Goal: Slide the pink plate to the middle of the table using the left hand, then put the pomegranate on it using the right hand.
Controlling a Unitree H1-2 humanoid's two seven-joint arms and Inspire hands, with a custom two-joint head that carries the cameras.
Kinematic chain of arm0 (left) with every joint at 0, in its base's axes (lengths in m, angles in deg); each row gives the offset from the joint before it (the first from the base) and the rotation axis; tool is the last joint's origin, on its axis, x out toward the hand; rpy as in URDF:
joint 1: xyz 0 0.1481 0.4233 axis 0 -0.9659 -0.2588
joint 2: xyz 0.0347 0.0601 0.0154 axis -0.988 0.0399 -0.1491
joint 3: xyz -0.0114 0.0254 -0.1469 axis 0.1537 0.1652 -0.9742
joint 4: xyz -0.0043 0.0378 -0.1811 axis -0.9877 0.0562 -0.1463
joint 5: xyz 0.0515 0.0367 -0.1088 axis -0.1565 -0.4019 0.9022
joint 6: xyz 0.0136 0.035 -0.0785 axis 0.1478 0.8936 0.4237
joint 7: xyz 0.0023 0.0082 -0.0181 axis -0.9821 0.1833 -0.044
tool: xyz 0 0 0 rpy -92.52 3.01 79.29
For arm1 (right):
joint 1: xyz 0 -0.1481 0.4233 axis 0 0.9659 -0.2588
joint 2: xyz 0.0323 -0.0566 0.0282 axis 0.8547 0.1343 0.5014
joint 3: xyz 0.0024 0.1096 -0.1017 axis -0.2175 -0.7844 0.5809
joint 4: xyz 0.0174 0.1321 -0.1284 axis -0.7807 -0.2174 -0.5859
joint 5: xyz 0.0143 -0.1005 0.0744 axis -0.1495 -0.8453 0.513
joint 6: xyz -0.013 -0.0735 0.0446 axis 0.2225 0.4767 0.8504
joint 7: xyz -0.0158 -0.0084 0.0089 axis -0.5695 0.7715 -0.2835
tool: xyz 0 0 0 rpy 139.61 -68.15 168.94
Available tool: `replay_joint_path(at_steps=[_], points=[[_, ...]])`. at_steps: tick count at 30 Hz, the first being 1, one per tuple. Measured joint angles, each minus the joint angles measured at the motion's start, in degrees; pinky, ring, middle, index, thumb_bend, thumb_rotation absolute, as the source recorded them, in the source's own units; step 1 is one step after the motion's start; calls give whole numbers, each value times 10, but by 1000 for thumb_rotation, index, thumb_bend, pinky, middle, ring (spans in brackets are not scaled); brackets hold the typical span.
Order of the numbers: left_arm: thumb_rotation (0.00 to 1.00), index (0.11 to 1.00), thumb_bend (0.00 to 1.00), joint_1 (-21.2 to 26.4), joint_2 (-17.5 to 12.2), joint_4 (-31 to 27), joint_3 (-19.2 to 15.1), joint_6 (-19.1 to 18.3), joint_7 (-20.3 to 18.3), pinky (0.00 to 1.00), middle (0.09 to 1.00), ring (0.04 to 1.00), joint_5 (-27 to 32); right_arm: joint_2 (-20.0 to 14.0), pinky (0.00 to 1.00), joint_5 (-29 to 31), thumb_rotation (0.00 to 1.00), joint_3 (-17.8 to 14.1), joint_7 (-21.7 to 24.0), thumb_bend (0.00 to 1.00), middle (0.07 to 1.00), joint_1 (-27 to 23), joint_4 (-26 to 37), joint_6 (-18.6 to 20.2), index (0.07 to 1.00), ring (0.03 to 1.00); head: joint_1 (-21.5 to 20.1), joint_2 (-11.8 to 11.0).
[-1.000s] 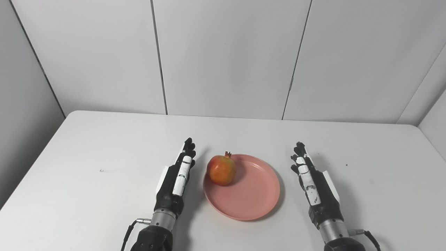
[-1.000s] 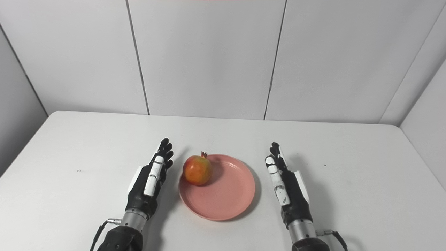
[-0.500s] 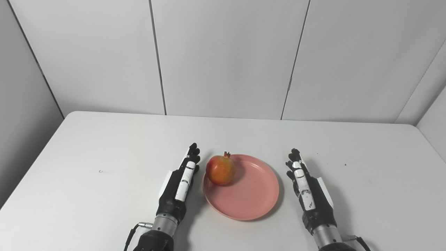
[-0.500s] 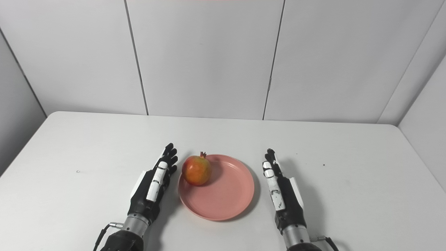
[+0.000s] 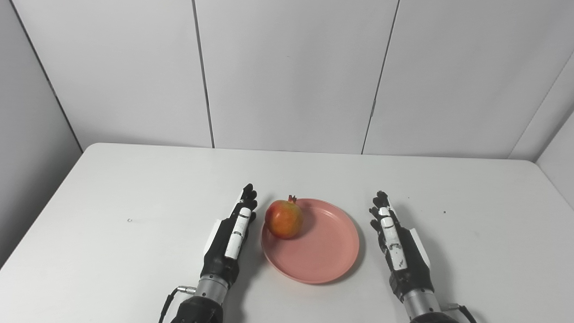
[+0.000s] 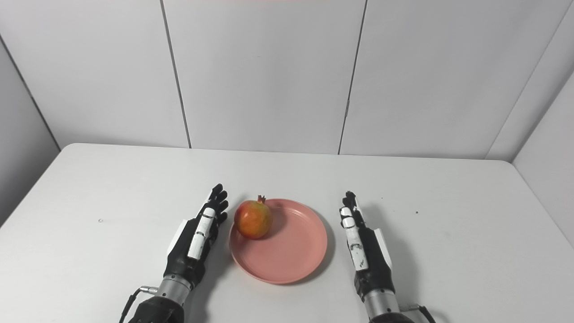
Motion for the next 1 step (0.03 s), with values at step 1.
replay_joint_path(at_steps=[1], points=[[1000, 1000, 436, 0, 0, 0, 0, 0, 0, 1000, 1000, 1000, 0, 0, 980, 0, 1000, 0, -1, 260, 1000, 0, 0, 0, 997, 990, 0, 1]])
